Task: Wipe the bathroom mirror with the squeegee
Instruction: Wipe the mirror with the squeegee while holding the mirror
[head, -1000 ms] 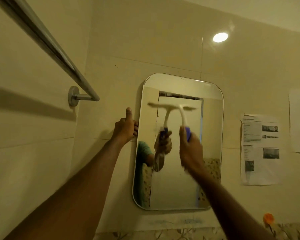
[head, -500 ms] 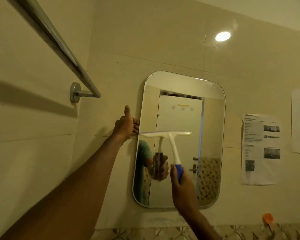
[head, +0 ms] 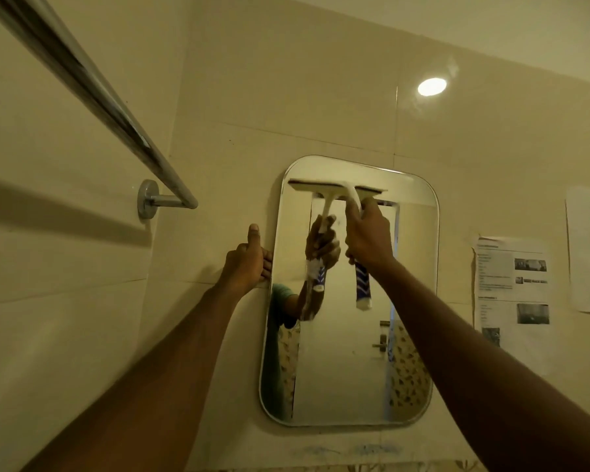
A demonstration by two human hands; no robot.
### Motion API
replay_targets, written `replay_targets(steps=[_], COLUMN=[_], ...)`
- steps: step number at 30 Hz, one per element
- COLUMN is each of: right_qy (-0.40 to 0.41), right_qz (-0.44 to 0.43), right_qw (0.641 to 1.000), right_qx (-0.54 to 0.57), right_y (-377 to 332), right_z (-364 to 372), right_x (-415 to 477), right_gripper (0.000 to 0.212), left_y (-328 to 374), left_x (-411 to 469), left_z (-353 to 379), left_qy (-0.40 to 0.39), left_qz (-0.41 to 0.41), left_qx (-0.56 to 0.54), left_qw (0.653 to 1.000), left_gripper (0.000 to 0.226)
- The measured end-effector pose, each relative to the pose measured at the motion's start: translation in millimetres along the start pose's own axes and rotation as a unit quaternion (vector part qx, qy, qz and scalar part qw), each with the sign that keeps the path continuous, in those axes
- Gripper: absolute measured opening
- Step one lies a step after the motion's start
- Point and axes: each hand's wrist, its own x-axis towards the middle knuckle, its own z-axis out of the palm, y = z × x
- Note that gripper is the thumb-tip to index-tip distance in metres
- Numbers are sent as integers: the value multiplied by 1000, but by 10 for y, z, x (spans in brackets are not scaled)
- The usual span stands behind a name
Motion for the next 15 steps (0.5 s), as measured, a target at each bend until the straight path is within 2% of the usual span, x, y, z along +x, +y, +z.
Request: replay_targets(steps=[5, 7, 12, 15], right_qy=[-37, -56, -118, -116], right_qz=[-22, -10, 49, 76], right_qw=[996, 996, 984, 986], right_qx=[-73, -69, -125, -90], right_y=[63, 280, 665, 449], right_z=[81, 120, 148, 35], right_x=[-11, -385, -1508, -1249], right_gripper=[23, 17, 19, 25], left_y=[-20, -30, -26, -19], left_x=[20, 44, 17, -4], left_z=[7, -8, -18, -15], left_qy=[-6, -9, -9, 2], left_qz=[-6, -12, -2, -3], left_qx=[-2, -12, -21, -9], left_qw=[1000, 1000, 1000, 1000], left_gripper=[83, 86, 87, 86])
